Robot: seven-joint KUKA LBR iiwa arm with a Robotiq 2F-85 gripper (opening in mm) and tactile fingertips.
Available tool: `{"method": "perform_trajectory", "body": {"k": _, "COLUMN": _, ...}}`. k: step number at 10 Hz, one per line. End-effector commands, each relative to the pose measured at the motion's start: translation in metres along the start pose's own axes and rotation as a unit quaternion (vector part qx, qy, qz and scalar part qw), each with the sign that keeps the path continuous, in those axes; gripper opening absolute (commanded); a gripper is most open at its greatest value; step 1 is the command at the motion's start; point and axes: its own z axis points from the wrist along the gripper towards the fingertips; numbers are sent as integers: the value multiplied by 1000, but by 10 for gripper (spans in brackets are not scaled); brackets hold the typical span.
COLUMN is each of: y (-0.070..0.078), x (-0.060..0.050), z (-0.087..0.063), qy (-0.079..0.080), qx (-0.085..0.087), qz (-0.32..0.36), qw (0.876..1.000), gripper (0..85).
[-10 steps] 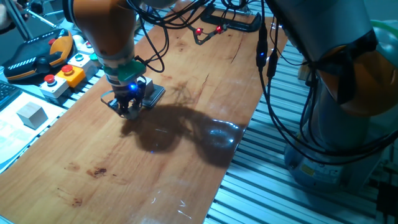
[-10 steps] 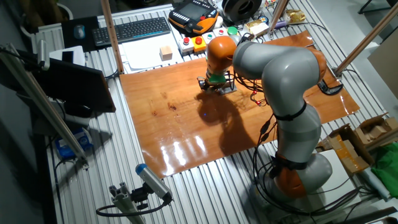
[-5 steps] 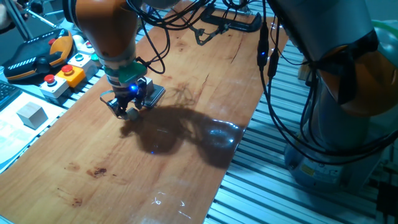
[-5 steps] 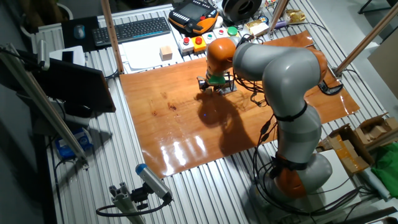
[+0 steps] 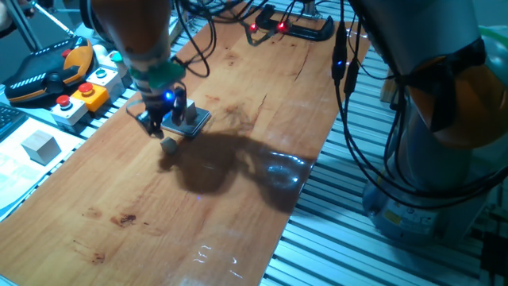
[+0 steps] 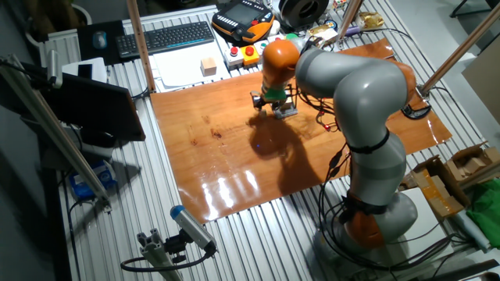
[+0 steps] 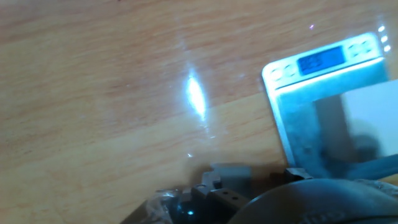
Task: Remove the object from the scale
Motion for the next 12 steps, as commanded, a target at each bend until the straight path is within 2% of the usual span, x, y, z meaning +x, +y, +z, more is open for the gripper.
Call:
{"method": "perform_trajectory", "body": {"k": 1, "y": -4, "x": -1, "z": -10, "qy": 0, "qx": 4, "qz": -5, "qw": 1000, "gripper": 553}}
{"method": "perform_trajectory", "body": {"k": 4, "y": -24, "x": -10, "z": -31, "qy": 0, "qx": 8, "qz": -17, "qw": 1000, "gripper": 567}}
{"method": "perform_trajectory", "body": {"k": 7, "y": -50, "x": -18, "z": -29, "qy": -12, "qx": 1, "qz": -35, "qw": 999, "gripper": 643}}
{"method": "perform_trajectory", "body": {"k": 10, "y": -66, "x": -23, "z": -27, "qy": -16, "qx": 0, "qz": -47, "qw": 999, "gripper": 660}}
{"method": "perform_trajectory", "body": {"k": 12, "y": -72, "x": -27, "z": -19, "qy": -16, "qx": 0, "qz": -57, "qw": 998, "gripper": 663}}
